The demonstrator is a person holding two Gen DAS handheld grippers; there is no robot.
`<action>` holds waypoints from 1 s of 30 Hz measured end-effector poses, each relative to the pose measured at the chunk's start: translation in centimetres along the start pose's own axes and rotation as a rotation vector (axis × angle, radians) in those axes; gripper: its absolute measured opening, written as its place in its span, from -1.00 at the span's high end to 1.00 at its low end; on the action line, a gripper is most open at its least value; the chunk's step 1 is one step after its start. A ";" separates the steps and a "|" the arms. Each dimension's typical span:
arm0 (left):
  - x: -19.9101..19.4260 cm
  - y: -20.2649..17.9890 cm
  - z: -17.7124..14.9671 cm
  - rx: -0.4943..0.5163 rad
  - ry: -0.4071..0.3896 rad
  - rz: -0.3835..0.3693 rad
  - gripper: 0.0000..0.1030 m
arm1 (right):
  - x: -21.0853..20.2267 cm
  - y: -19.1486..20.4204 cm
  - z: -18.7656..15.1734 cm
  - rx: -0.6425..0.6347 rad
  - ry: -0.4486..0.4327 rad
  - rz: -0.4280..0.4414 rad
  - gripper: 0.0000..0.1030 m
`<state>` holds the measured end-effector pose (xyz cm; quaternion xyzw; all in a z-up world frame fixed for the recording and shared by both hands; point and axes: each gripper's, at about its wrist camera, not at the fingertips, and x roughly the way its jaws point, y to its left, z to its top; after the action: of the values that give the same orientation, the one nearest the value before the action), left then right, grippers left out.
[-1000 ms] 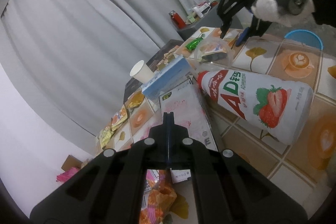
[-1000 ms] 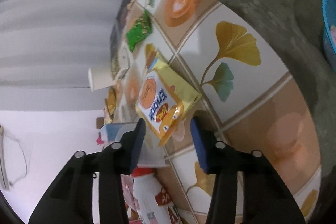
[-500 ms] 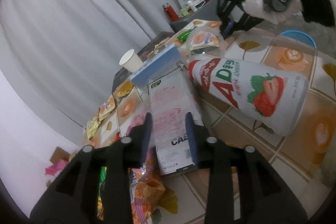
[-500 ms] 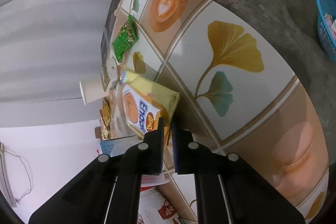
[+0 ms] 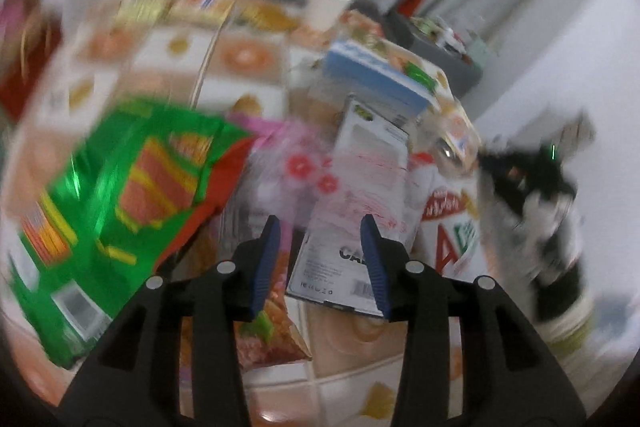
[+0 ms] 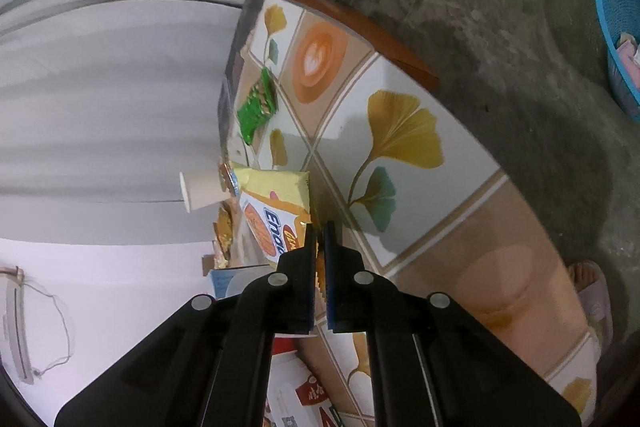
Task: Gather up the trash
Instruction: 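Lift the clear packaging with the left tool while the right tool lifts the snack packet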
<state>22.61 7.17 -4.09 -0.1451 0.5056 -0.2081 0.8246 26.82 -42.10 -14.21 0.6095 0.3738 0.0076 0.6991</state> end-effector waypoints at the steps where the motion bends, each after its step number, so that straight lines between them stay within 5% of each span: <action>1: 0.5 0.3 0.2 -0.034 0.014 -0.015 0.23 | -0.2 -0.2 0.0 0.002 0.002 0.008 0.92; 4: 2.0 1.4 0.8 -0.146 0.067 -0.088 0.18 | -0.8 -0.9 0.0 0.004 0.009 0.032 0.92; 12: 5.4 2.5 1.4 -0.362 0.153 -0.106 0.12 | -1.1 -1.8 -0.3 0.037 0.023 0.095 0.92; 20: 6.8 4.0 1.9 -0.507 0.132 -0.136 0.07 | -1.6 -2.9 -0.2 0.063 0.027 0.124 0.92; 23: 6.7 3.7 1.9 -0.505 0.095 -0.129 0.14 | -1.4 -3.2 0.0 0.069 0.025 0.128 0.92; 25: 6.5 3.6 1.7 -0.502 0.084 -0.126 0.41 | -1.4 -3.1 0.0 0.070 0.026 0.129 0.92; 30: 6.4 3.6 1.3 -0.500 0.057 -0.129 0.70 | -1.7 -3.4 0.0 0.072 0.025 0.132 0.92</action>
<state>27.06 7.23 -10.04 -0.3704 0.5542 -0.1328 0.7335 24.07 -43.76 -16.25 0.6572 0.3417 0.0479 0.6701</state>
